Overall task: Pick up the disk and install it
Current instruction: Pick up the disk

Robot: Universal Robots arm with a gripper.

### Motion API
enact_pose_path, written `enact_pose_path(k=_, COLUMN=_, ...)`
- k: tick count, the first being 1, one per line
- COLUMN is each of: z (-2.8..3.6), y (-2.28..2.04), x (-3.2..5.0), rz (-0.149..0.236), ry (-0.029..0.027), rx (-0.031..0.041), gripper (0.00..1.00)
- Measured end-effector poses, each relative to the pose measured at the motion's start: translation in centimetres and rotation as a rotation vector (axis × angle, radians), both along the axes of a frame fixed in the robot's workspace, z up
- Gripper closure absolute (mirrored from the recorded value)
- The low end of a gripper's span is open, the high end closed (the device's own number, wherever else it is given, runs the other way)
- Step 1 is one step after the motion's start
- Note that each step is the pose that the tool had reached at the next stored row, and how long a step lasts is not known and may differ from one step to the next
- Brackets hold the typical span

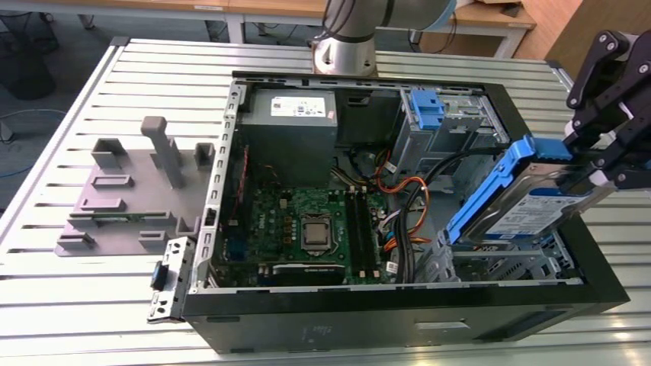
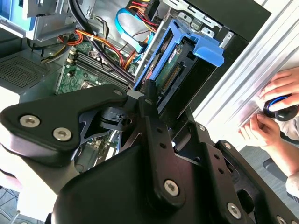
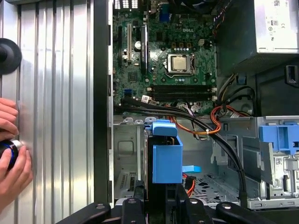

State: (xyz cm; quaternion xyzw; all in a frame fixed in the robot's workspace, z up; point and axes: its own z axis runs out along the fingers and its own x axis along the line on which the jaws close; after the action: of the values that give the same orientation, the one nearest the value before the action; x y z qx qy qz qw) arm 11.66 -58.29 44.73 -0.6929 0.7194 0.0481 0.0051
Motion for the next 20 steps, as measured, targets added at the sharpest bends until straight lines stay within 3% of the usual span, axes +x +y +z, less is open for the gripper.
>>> enact_pose_path(k=10, z=-0.30, y=0.00, x=0.01, rz=-0.001, ry=0.0000, rx=-0.0001, gripper=0.65)
enact_pose_path(k=20, z=-1.57, y=0.00, x=0.01, rz=-0.002, ry=0.0000, rx=0.0000, gripper=0.65)
